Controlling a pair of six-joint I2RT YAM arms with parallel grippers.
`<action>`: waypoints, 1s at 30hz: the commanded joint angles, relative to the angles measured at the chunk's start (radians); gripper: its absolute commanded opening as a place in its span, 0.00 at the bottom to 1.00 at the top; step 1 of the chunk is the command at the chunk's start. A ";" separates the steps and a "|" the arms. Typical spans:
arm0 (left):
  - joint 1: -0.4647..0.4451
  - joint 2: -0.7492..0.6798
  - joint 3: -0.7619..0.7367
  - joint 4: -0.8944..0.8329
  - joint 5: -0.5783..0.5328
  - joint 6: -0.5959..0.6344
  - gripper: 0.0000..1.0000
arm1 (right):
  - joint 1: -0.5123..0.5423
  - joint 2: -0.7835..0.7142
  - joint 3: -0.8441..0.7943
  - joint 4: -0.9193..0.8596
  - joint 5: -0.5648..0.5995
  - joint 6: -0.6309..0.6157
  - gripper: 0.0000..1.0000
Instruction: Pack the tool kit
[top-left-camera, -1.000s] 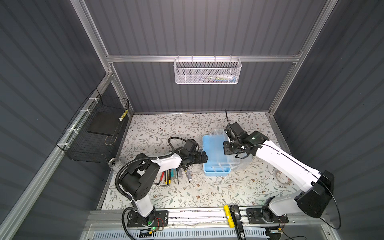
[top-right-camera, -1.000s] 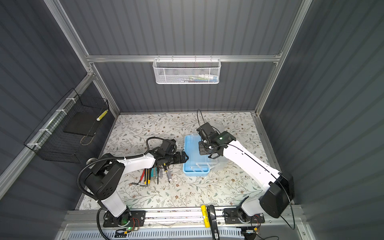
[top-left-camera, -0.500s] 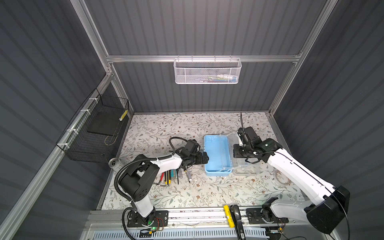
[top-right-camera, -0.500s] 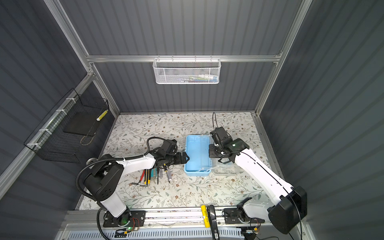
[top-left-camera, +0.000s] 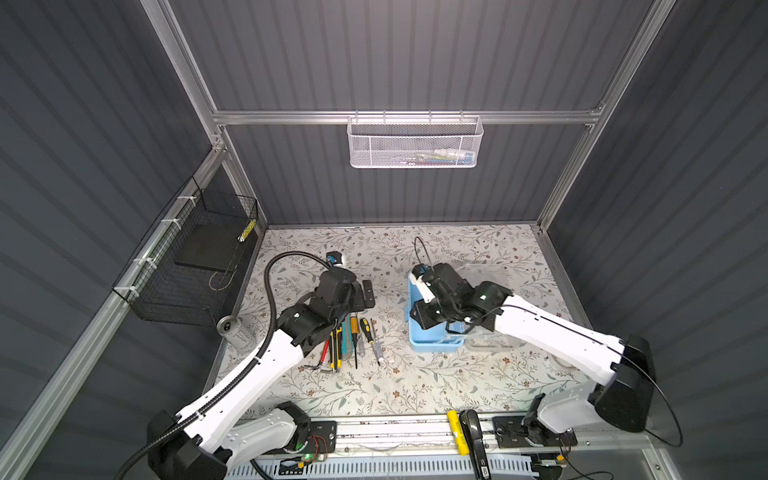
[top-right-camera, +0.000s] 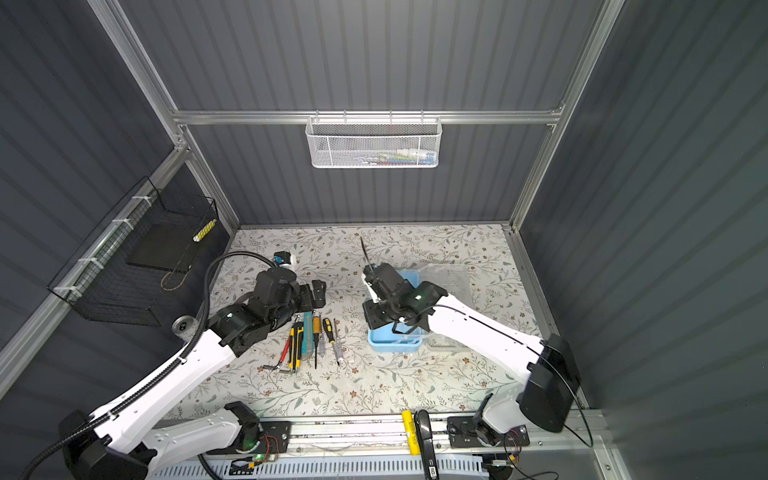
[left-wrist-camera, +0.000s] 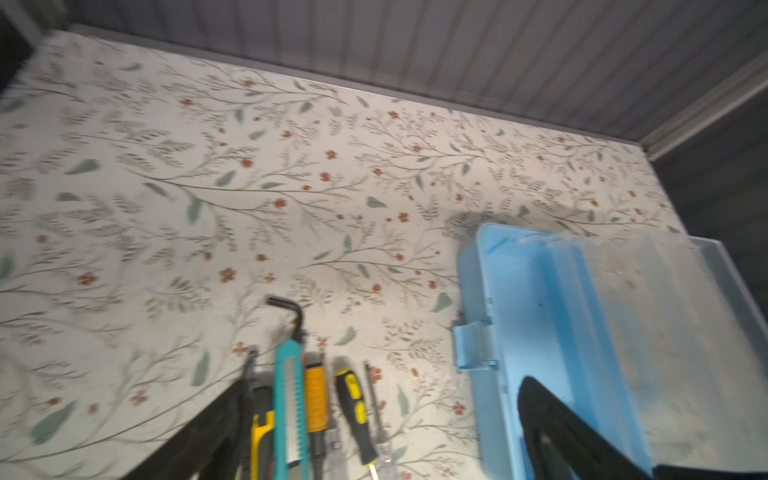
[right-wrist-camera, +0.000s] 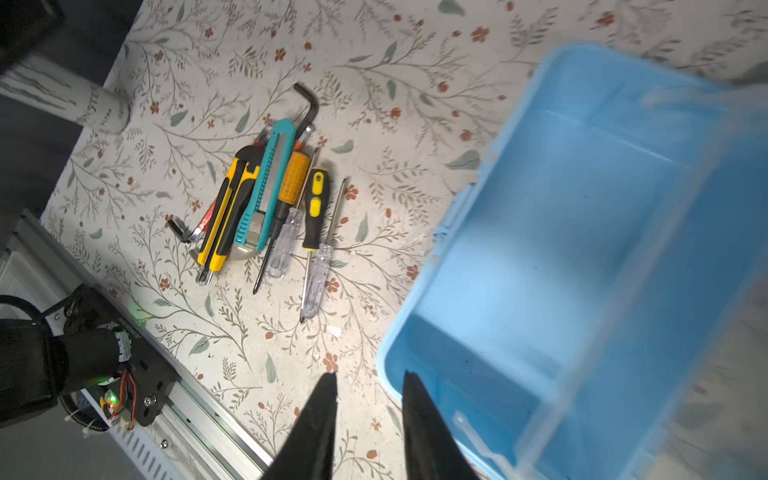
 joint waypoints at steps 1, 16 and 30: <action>0.002 -0.068 -0.089 -0.141 -0.151 0.058 0.99 | 0.071 0.087 0.031 0.051 0.004 -0.006 0.34; 0.003 -0.228 -0.315 -0.066 -0.324 0.009 1.00 | 0.176 0.417 0.148 0.079 0.096 0.023 0.38; 0.002 -0.250 -0.332 -0.055 -0.298 0.015 0.99 | 0.172 0.559 0.263 0.000 0.154 0.023 0.38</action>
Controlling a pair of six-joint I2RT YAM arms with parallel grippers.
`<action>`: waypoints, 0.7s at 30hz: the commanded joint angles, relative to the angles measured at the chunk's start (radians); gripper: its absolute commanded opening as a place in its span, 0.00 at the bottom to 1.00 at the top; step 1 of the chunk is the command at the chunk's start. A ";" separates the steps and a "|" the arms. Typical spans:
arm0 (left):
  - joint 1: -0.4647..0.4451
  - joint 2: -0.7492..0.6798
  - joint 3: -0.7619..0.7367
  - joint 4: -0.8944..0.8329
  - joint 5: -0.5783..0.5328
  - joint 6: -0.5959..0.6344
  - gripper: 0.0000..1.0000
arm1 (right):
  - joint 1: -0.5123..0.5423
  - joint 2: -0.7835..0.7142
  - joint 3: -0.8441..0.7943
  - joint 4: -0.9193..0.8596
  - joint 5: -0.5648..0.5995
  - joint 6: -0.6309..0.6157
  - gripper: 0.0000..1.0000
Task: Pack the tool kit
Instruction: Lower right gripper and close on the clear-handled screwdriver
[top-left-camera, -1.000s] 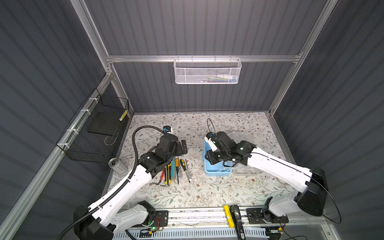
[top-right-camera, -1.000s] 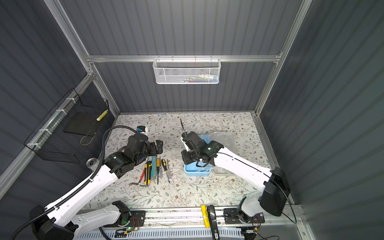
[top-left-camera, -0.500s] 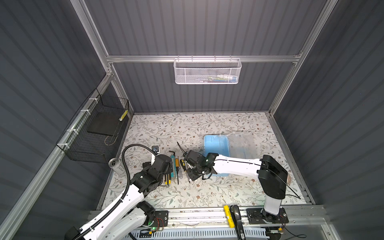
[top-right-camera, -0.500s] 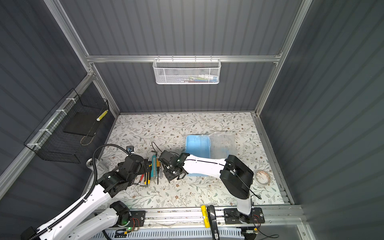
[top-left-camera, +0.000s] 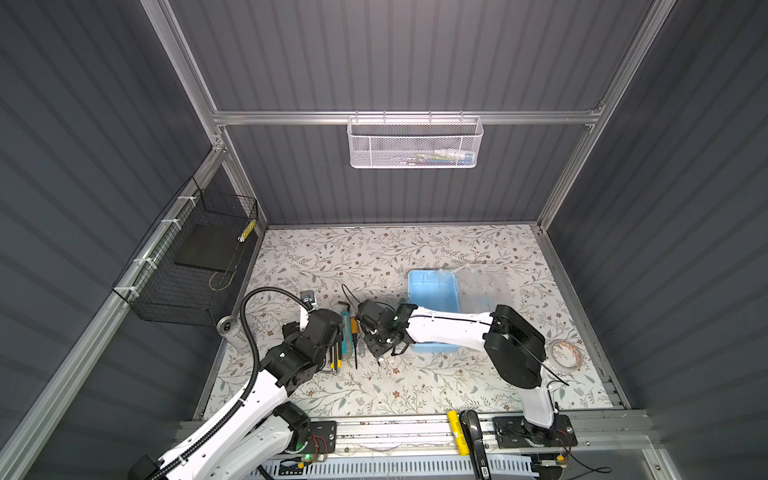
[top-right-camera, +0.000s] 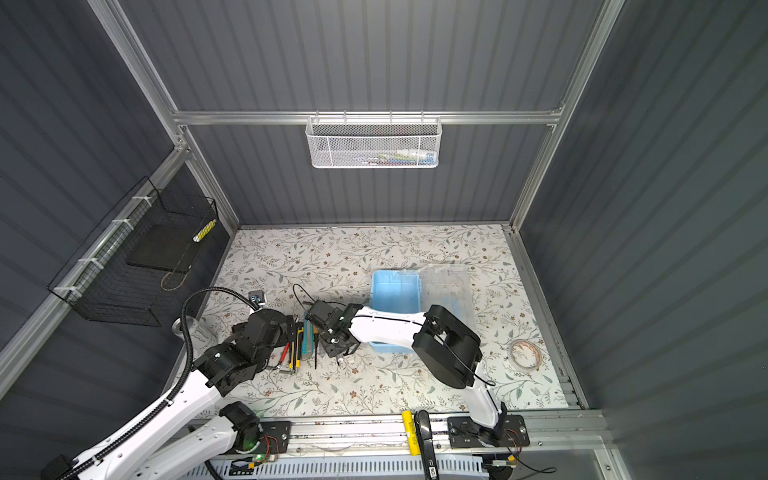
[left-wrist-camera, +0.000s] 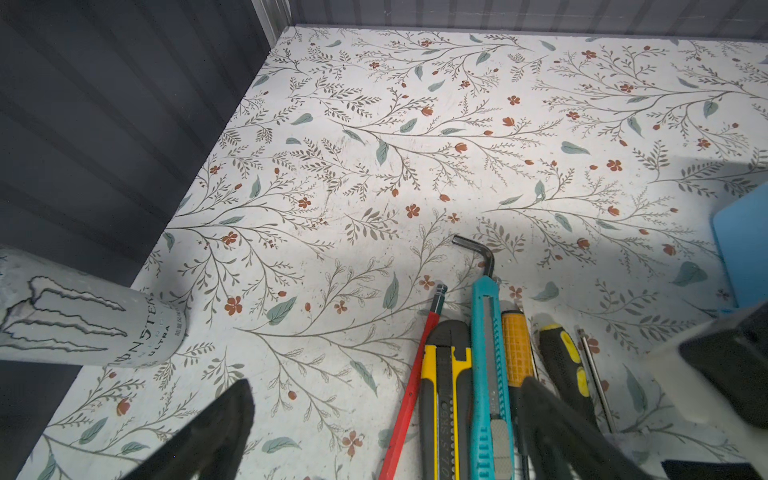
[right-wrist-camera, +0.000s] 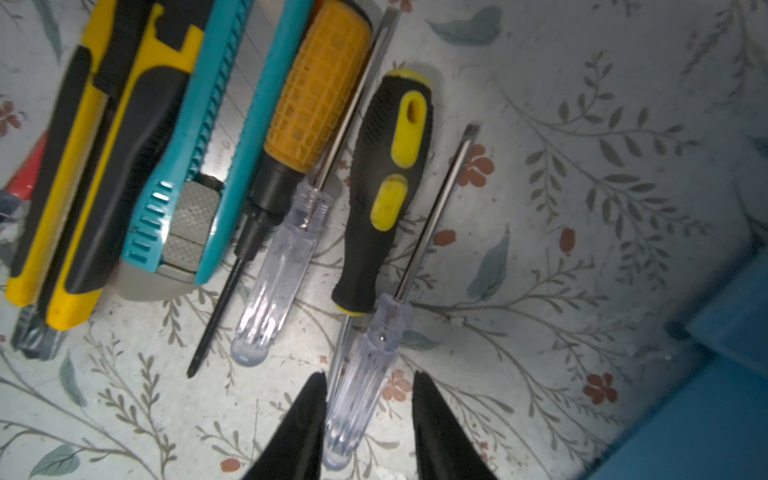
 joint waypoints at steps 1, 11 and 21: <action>0.000 -0.017 -0.013 0.006 -0.005 0.004 0.99 | -0.004 0.021 0.036 -0.047 0.037 0.007 0.37; 0.000 -0.005 -0.011 0.012 0.006 0.011 0.99 | -0.012 0.068 0.056 -0.060 0.000 0.008 0.37; 0.001 -0.016 -0.018 0.019 0.016 0.018 0.99 | -0.042 0.112 0.077 -0.104 -0.029 0.042 0.33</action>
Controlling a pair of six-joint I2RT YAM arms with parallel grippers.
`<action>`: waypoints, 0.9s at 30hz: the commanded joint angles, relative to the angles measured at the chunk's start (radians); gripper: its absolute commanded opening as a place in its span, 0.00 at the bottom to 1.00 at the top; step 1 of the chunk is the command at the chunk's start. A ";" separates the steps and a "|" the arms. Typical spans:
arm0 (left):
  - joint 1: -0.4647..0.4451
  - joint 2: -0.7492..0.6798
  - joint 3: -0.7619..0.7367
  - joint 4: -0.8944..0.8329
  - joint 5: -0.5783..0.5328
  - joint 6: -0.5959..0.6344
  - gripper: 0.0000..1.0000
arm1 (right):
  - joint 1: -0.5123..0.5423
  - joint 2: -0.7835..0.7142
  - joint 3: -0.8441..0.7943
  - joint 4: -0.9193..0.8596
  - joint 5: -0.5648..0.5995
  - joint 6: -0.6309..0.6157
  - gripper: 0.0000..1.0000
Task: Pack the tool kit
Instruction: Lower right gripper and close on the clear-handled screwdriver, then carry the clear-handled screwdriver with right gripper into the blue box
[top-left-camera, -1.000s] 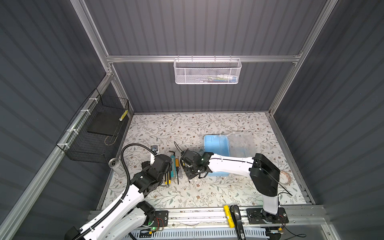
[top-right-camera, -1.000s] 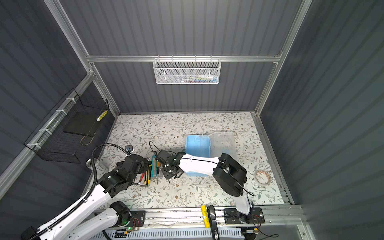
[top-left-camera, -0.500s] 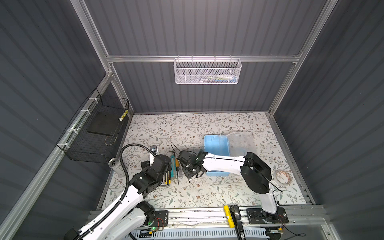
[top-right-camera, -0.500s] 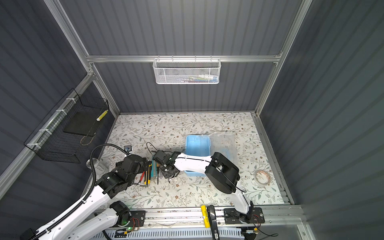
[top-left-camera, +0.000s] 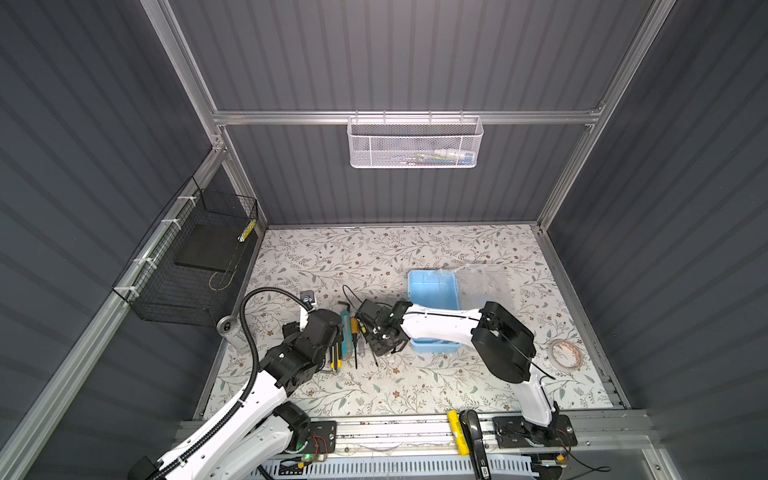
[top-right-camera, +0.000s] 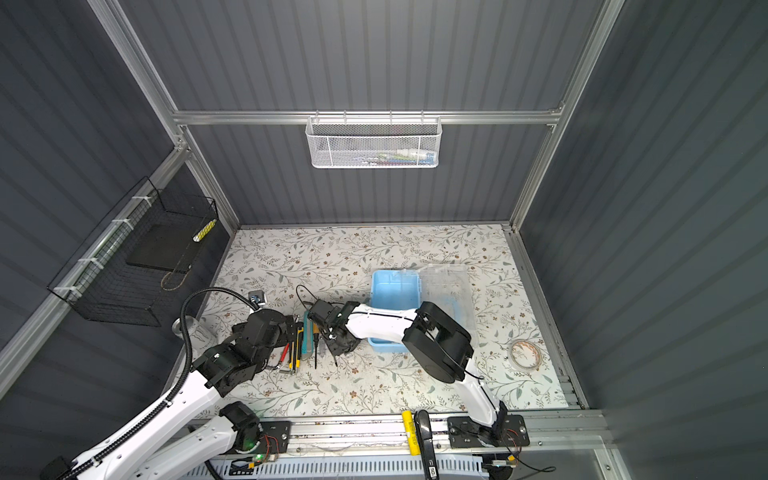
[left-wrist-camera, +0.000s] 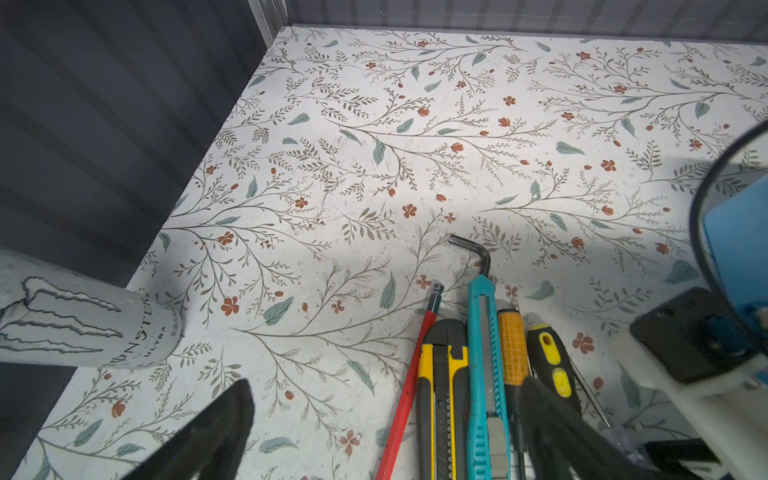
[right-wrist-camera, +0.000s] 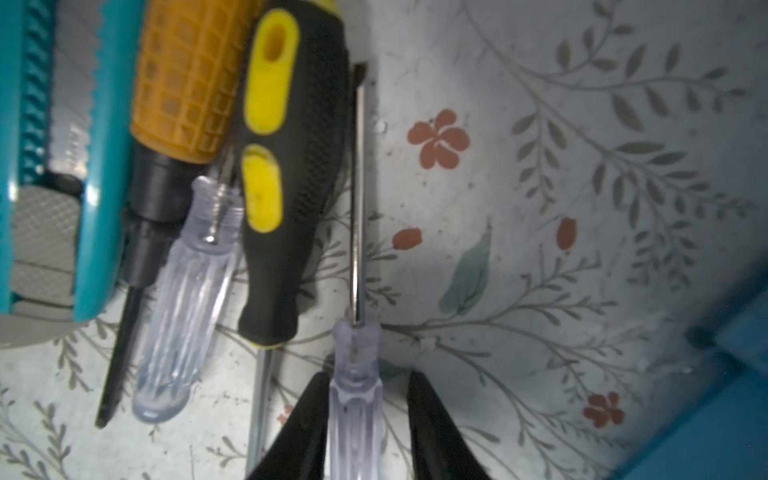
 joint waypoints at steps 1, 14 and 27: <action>0.000 -0.012 -0.017 0.018 0.005 0.014 0.99 | -0.007 0.043 0.031 -0.046 -0.016 0.021 0.32; 0.000 -0.014 -0.019 0.021 0.023 0.019 1.00 | -0.013 -0.016 0.015 -0.038 -0.007 0.023 0.07; 0.000 0.002 -0.018 0.026 0.029 0.026 0.99 | -0.151 -0.457 -0.148 -0.043 -0.048 -0.039 0.00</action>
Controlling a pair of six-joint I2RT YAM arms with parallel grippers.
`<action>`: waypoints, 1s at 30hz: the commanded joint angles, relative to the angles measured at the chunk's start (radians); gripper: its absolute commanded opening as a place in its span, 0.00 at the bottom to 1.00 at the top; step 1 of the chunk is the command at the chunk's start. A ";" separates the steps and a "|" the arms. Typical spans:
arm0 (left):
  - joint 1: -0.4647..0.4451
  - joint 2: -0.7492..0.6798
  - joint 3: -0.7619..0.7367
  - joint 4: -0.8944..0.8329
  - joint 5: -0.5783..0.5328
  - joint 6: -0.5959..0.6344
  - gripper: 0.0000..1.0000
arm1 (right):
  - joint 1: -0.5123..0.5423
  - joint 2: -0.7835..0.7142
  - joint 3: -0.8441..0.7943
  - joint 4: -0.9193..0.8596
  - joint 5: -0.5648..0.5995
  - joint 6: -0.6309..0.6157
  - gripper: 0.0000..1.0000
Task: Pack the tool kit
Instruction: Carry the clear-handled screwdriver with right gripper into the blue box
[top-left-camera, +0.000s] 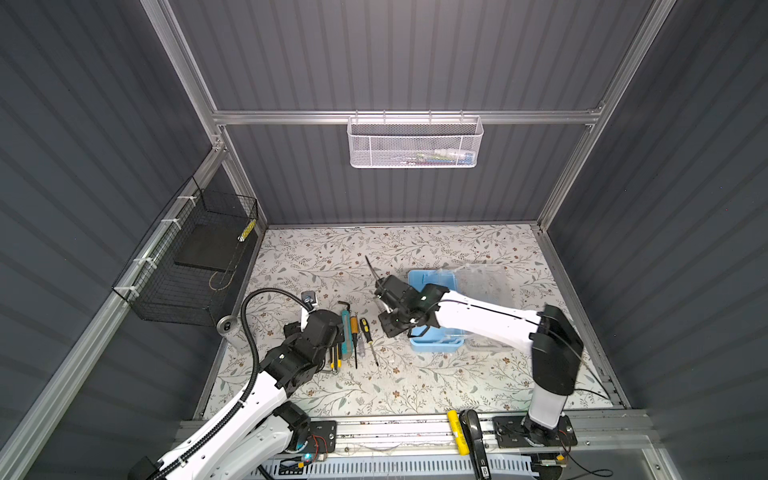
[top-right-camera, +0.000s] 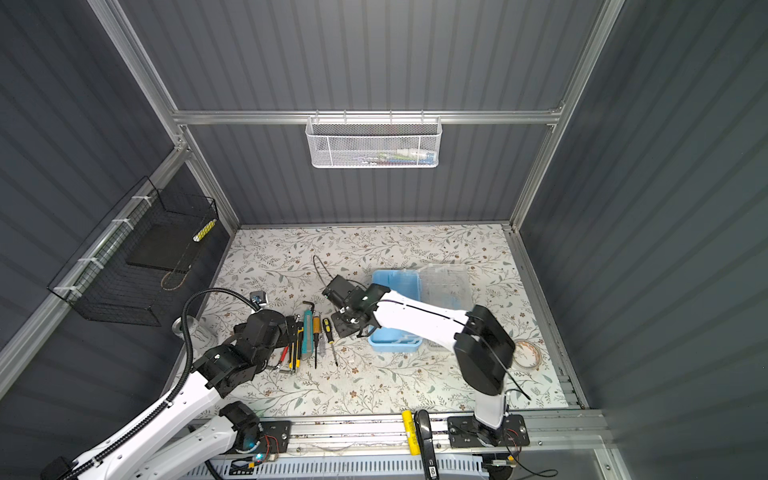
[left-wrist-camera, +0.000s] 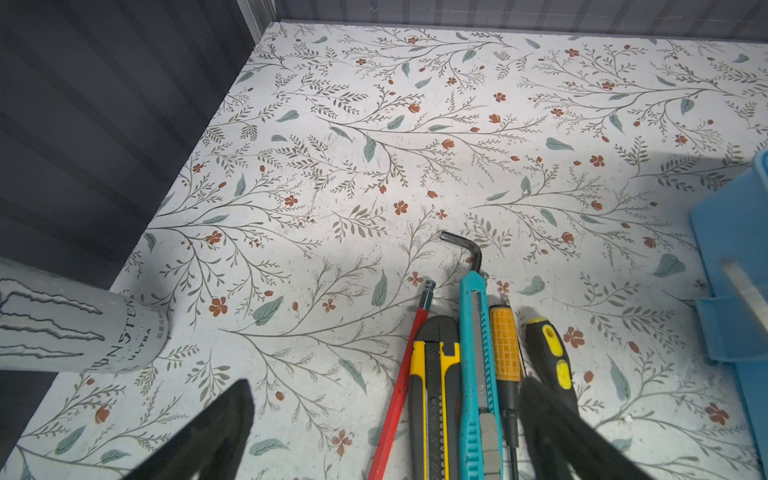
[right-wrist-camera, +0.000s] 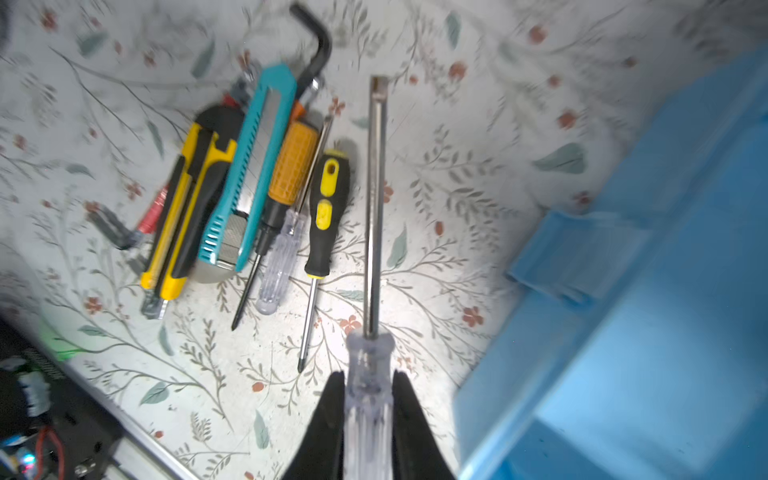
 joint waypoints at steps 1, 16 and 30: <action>0.001 0.009 -0.001 0.009 0.007 0.019 1.00 | -0.082 -0.118 -0.068 -0.040 -0.019 -0.032 0.00; 0.001 0.024 0.000 0.013 0.013 0.022 0.99 | -0.504 -0.510 -0.347 -0.141 -0.006 -0.125 0.00; 0.001 0.016 -0.002 0.006 -0.024 0.007 0.99 | -0.641 -0.458 -0.478 0.009 -0.053 -0.158 0.08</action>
